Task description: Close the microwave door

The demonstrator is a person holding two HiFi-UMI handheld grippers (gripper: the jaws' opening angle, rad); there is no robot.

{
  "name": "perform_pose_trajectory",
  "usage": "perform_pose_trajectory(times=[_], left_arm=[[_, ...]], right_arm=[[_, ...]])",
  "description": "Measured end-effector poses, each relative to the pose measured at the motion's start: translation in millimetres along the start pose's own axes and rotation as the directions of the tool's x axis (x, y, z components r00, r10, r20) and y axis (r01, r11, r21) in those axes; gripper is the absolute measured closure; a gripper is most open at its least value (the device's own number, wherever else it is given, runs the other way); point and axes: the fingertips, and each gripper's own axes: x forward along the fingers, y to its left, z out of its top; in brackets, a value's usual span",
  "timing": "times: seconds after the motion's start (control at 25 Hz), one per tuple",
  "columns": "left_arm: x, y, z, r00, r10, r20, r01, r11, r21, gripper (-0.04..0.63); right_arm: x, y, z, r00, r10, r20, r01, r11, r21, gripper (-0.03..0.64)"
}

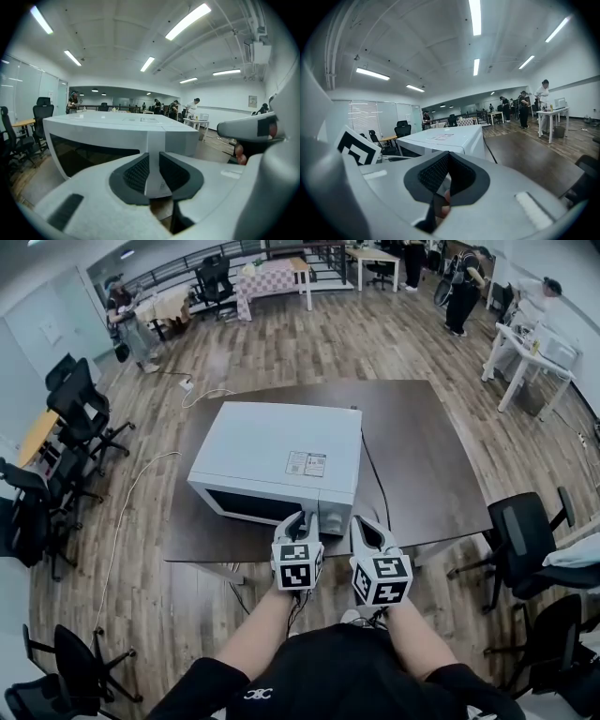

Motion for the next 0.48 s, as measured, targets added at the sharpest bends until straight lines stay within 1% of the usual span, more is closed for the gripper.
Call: perform_pose_trajectory(times=[0.04, 0.12, 0.16, 0.28, 0.48], left_arm=[[-6.4, 1.2, 3.3, 1.0, 0.005, 0.013, -0.005, 1.0, 0.012, 0.537], [-18.9, 4.1, 11.3, 0.999, 0.017, 0.041, -0.018, 0.999, 0.037, 0.578], [-25.0, 5.7, 15.7, 0.998, 0.024, 0.057, -0.027, 0.998, 0.048, 0.586], [-42.9, 8.0, 26.7, 0.995, 0.02, 0.101, -0.026, 0.998, 0.057, 0.586], [-68.3, 12.1, 35.5, 0.992, -0.012, 0.123, 0.005, 0.998, 0.058, 0.586]], right_arm=[[0.1, 3.9, 0.4, 1.0, 0.003, 0.001, -0.003, 1.0, -0.002, 0.611], [0.8, 12.1, 0.8, 1.0, 0.01, 0.004, -0.01, 1.0, -0.007, 0.611], [1.3, 16.2, 0.8, 1.0, 0.014, 0.005, -0.014, 1.0, -0.01, 0.611], [2.9, 30.1, 0.9, 1.0, 0.021, 0.009, -0.021, 0.999, -0.029, 0.611], [6.1, 60.5, 2.5, 0.999, 0.05, 0.015, -0.049, 0.996, -0.074, 0.611]])
